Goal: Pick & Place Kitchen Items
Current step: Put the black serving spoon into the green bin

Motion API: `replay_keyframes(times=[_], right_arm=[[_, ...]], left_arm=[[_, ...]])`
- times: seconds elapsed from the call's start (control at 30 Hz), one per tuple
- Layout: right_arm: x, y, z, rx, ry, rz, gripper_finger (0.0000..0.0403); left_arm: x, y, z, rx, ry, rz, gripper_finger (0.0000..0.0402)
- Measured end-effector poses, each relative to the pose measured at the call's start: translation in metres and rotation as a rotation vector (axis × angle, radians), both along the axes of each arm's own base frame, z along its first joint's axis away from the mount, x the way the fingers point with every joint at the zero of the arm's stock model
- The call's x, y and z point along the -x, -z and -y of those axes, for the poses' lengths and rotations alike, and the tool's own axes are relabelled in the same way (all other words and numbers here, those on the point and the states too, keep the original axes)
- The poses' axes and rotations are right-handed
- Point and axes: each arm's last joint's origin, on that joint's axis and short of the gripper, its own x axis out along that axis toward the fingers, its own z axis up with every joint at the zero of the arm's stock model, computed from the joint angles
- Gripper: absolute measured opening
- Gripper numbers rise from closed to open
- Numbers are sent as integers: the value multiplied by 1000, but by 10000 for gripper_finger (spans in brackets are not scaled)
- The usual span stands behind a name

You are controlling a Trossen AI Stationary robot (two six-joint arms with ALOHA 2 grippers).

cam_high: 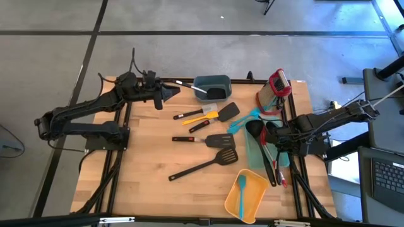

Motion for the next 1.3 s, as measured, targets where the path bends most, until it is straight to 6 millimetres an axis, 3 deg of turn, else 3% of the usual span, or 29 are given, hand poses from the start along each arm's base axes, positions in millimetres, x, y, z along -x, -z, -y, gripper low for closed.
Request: replay_keyframes(times=[0.17, 0.47, 0.67, 1.0, 1.3], right_arm=[[0, 0, 0, 1, 8, 0, 32], [0, 0, 0, 1, 4, 1, 180], [0, -7, 0, -3, -30, 10, 216], [-1, -8, 0, 0, -34, 4, 148], [-2, -8, 0, 31, -8, 10, 43]], left_arm=[[0, 0, 0, 0, 0, 0, 86], [0, 0, 0, 1, 9, 0, 86], [0, 0, 0, 0, 11, 0, 86], [0, 0, 0, -3, 9, -1, 86], [0, 0, 0, -3, 10, -1, 86]])
